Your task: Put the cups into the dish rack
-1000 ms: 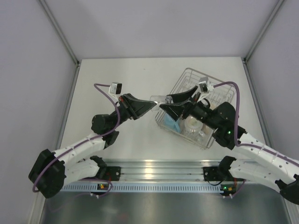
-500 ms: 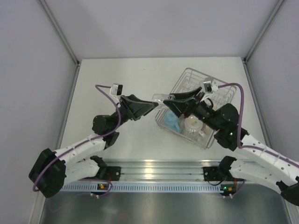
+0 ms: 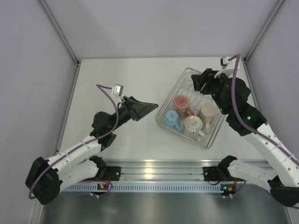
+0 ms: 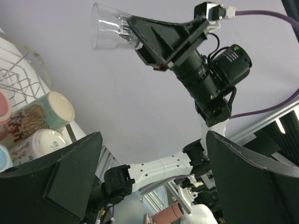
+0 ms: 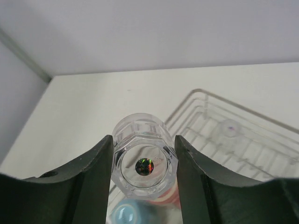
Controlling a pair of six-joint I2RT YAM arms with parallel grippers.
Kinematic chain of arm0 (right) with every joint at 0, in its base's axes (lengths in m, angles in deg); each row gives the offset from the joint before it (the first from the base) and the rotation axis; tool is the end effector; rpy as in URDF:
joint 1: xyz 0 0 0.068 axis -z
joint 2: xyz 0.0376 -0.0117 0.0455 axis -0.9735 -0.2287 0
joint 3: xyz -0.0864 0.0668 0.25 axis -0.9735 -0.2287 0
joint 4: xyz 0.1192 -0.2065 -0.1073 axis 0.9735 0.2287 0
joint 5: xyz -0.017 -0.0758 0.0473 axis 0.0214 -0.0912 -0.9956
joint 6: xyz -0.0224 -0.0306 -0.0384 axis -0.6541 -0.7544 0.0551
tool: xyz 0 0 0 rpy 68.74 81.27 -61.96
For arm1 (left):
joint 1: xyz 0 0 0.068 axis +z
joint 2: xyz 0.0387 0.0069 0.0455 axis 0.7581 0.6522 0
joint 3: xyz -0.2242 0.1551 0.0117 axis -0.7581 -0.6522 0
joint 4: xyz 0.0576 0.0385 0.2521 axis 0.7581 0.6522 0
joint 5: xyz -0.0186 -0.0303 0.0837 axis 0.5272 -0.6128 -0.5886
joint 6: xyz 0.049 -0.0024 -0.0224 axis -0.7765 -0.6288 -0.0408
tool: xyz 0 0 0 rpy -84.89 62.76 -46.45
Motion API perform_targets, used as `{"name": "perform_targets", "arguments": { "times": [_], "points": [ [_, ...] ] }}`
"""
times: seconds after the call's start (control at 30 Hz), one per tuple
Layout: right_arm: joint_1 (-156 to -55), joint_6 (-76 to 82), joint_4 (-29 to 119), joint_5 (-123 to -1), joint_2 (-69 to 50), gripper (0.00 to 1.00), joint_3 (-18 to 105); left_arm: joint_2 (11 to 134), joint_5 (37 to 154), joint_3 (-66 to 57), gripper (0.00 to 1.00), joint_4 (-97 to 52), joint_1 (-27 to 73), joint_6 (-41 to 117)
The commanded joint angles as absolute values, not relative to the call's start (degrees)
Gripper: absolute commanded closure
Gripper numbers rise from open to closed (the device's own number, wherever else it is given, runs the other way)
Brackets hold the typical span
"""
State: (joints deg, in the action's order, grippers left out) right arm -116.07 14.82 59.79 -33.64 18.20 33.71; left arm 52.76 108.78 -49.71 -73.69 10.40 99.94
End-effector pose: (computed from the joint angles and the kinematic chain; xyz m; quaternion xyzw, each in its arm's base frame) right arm 0.1579 0.1133 0.4333 -0.0073 0.7214 0.2176 0.6574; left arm 0.1560 -0.1428 0.3135 -0.0036 0.5500 -0.7439 0.3796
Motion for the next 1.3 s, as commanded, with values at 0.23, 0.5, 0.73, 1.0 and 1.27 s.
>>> {"name": "perform_targets", "arguments": {
  "times": [0.23, 0.5, 0.73, 1.0, 1.27],
  "points": [
    [-91.38, 9.39, 73.50, -33.01, 4.31, 1.00, 43.25, 46.32, 103.46, -40.33, 0.02, -43.00, 10.18, 84.33],
    [-82.33, 8.61, 69.29, -37.15, -7.45, 1.00, 42.47, 43.95, 100.38, -36.99, 0.02, -29.90, 10.18, 76.07],
    [-79.51, 7.99, 66.04, -38.02, -15.64, 1.00, 44.05, 41.83, 96.69, -37.07, 0.02, -26.20, 10.18, 74.39],
    [-77.75, 7.81, 59.45, -41.02, -21.18, 1.00, 41.94, 43.59, 97.48, -36.11, 0.02, -26.11, 10.18, 75.18],
    [-77.48, 7.63, 59.18, -38.29, -26.98, 0.94, 42.29, 44.73, 97.92, -35.67, 0.02, -26.20, 10.18, 76.15]
  ]
}}
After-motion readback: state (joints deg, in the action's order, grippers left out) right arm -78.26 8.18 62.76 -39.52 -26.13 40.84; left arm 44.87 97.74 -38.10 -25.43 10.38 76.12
